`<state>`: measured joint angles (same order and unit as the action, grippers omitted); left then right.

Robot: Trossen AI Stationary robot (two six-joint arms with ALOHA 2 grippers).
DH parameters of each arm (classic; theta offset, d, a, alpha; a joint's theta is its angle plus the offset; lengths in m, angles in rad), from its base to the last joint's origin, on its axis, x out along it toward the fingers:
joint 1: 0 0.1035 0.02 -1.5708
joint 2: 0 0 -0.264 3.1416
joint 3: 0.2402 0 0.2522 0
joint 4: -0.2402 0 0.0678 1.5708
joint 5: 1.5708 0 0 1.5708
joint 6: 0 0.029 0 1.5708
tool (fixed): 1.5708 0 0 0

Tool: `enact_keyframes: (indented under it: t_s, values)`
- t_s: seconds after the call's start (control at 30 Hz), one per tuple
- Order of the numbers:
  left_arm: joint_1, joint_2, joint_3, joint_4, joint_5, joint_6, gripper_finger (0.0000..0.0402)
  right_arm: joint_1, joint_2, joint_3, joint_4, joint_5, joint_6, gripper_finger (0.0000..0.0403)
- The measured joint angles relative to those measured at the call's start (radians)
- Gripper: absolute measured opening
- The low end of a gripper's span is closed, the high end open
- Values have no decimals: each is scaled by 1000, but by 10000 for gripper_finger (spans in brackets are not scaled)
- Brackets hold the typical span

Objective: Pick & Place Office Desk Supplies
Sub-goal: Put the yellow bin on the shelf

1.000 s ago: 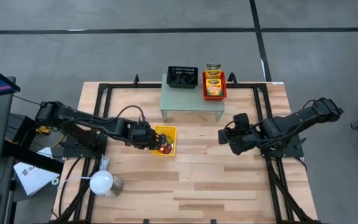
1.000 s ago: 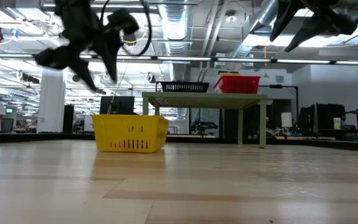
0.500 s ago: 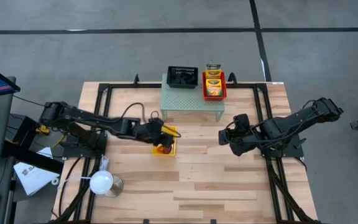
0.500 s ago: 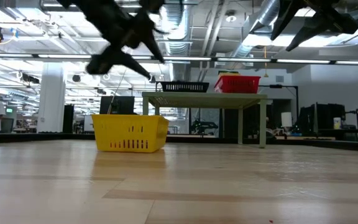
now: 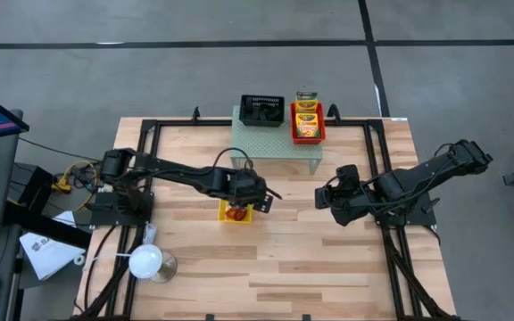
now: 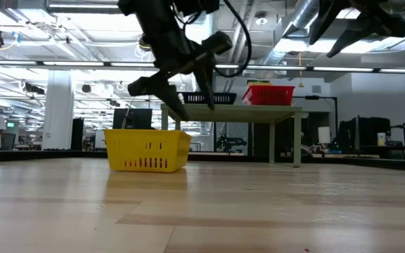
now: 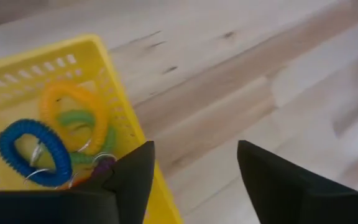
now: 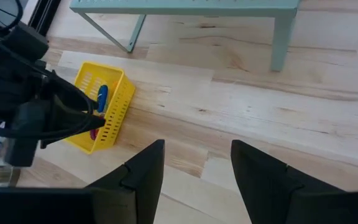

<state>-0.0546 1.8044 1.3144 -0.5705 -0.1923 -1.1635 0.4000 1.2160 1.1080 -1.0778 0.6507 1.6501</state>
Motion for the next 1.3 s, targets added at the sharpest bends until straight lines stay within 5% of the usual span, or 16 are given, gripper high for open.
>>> enact_keyframes:
  t_s: [0.23, 0.67, 0.83, 1.1, 1.3]
  values:
    - [13, 45, 15, -107, -1, -80, 254, 0, 0, 0, -25, 0, -5, 182]
    - [24, 104, 13, -52, 25, -101, 226, -1, 0, 0, -80, 4, -8, 182]
    - [28, 128, 12, -52, 40, -100, 174, -1, 0, 0, -96, 4, -8, 182]
    - [8, 128, 13, -43, 25, -68, 15, -1, 0, 0, -97, 2, -8, 182]
    - [-33, 74, 13, -63, 41, 4, 5, -1, 0, 0, -97, 4, -3, 182]
